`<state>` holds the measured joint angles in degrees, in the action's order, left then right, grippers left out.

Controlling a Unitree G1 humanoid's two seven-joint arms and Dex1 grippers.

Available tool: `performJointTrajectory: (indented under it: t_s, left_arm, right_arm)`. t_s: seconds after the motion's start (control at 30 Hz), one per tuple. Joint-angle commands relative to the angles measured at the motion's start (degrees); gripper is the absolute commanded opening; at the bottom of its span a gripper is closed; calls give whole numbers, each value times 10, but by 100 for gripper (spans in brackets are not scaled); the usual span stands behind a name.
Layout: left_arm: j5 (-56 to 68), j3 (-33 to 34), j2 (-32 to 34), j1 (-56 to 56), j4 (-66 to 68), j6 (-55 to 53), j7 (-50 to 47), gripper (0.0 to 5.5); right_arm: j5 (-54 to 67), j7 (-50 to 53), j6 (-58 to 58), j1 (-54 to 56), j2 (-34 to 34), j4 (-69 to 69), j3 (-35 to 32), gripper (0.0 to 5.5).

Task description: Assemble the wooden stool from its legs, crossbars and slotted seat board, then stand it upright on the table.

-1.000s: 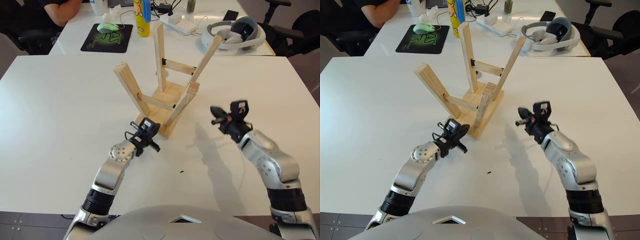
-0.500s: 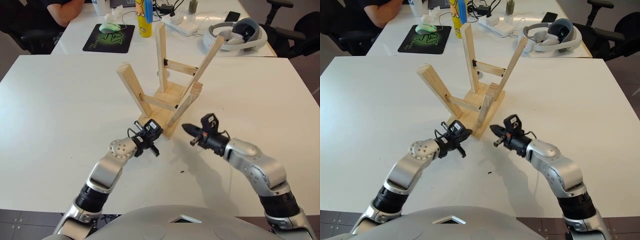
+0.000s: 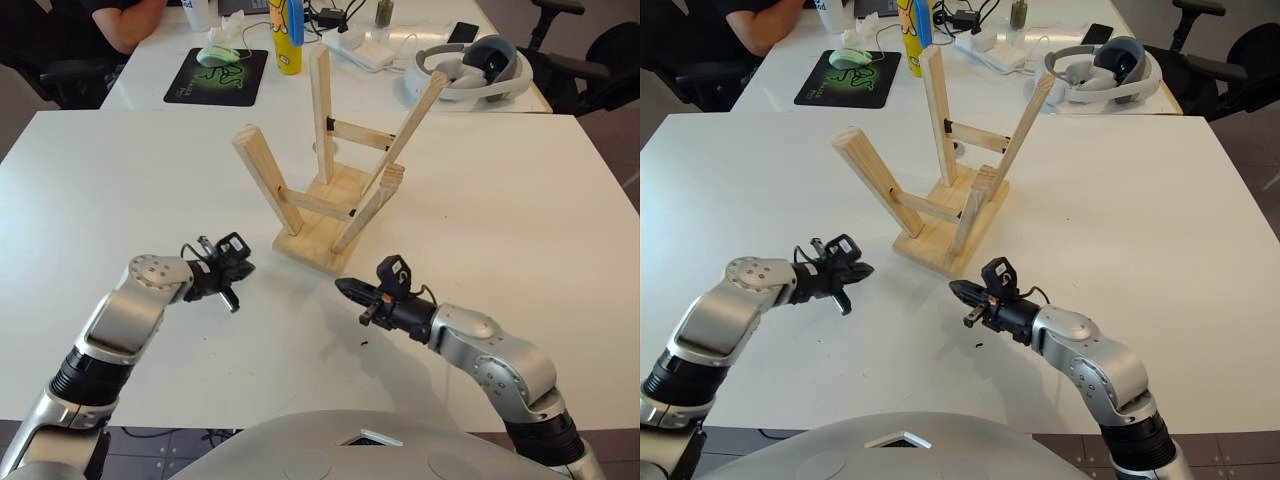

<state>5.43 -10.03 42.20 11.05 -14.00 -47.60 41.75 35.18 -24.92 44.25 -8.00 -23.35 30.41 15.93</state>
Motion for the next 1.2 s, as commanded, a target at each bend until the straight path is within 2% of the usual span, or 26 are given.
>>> performJointTrajectory:
  t_s: [0.03, 0.07, 0.2, 0.37, 0.77, 1.2]
  left_arm:
    - [-10, 14, -2, 43, 55, 41, -9, 1]
    - [-10, 13, -2, 44, 59, 45, -8, 1]
    - [-14, 38, -52, 85, 101, 89, -65, 1]
    - [-19, 35, -75, 95, 118, 110, -86, 1]
    - [-21, 12, -194, 21, 4, 84, -191, 1]
    - [-30, -9, -227, 8, -14, 78, -217, 1]
  right_arm:
    - [-24, 4, -1, 38, 33, -46, 25, 0]
    - [-26, 3, -1, 38, 35, -47, 25, 0]
    - [-94, 58, -40, 103, 113, -190, 33, 0]
    - [-140, 74, -56, 112, 120, -236, 19, 0]
    - [-197, 61, -87, 118, 88, -238, -10, 0]
    - [-212, 33, -103, 117, 59, -249, -38, 0]
